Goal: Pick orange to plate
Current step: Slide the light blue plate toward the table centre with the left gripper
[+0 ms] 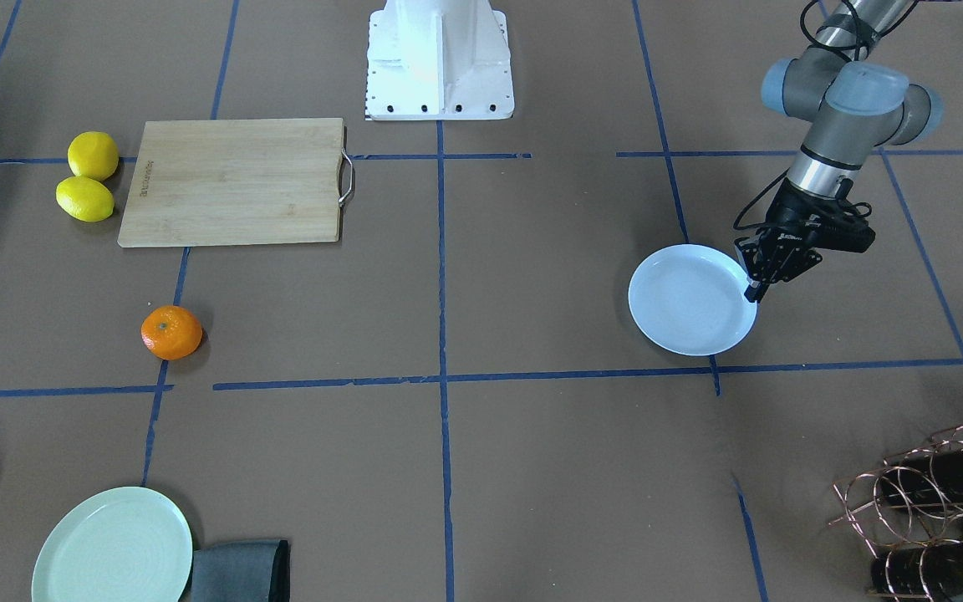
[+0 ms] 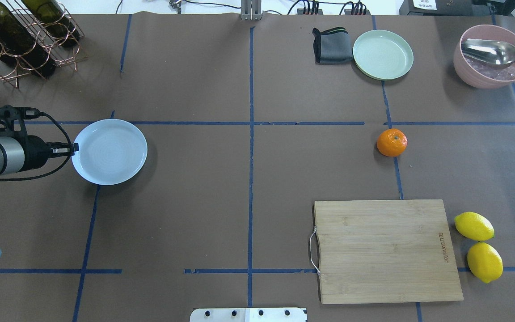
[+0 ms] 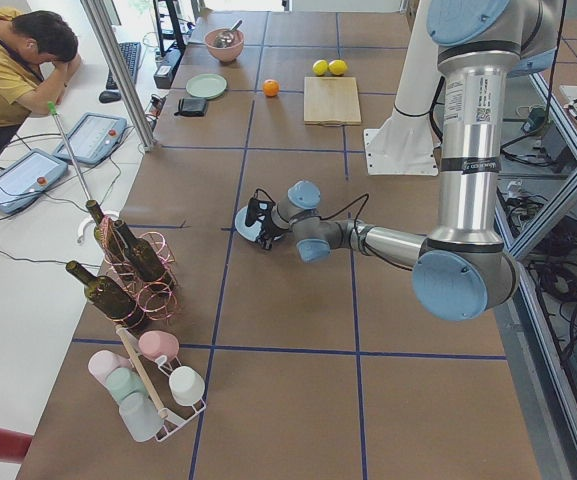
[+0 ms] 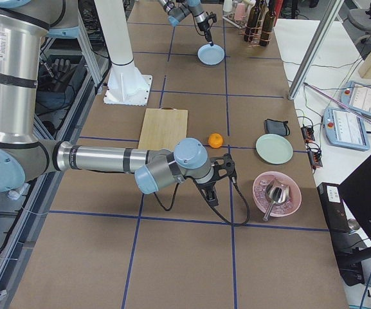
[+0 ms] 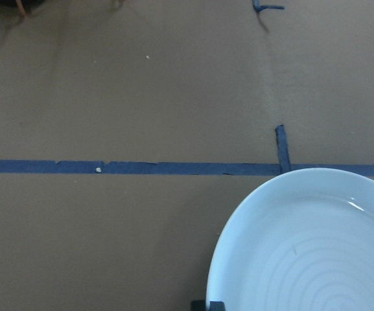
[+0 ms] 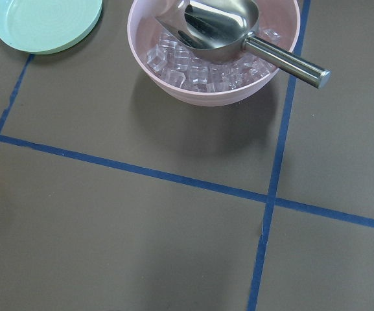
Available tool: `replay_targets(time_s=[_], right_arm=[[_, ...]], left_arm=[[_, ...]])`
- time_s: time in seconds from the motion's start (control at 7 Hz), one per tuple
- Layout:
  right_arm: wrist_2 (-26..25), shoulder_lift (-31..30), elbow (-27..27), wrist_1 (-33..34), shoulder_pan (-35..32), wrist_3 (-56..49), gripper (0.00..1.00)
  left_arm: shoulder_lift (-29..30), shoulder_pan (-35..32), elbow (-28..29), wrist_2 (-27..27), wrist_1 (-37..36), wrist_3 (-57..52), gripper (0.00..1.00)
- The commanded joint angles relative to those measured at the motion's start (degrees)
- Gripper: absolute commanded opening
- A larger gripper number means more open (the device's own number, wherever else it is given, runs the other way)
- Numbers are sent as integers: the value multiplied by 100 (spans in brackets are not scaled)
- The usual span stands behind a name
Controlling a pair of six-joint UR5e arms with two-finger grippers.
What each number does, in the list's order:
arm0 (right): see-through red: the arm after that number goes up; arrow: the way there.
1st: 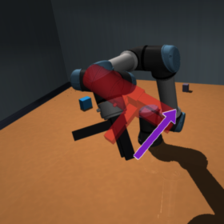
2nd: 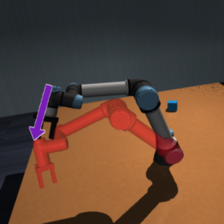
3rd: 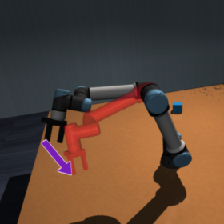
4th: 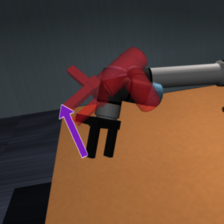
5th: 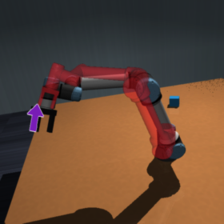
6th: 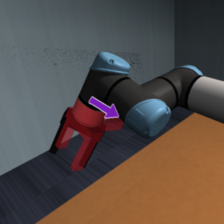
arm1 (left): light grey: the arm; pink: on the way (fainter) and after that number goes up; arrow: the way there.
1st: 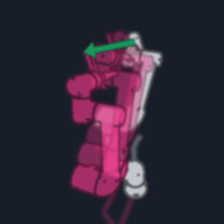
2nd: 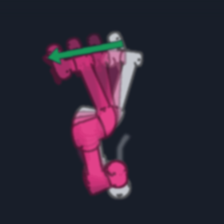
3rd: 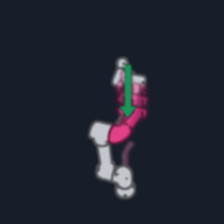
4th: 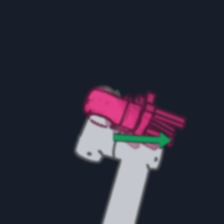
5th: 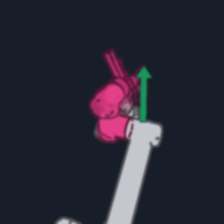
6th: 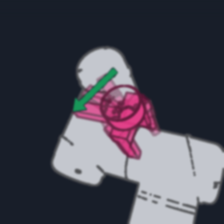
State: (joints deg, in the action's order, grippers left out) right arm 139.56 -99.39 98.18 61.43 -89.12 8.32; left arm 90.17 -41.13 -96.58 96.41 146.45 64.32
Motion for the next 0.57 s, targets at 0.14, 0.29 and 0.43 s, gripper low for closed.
replay_targets(time_s=[0.14,0.29,0.43], right_arm=[[1,-2,17,0,0,3,100],[1,-2,17,0,0,-5,100],[1,-2,17,0,0,-5,100]], left_arm=[[1530,8,58,-228,-647,124,0],[2443,183,435,-255,-1454,846,0],[2844,567,699,-385,-1627,1419,0]])
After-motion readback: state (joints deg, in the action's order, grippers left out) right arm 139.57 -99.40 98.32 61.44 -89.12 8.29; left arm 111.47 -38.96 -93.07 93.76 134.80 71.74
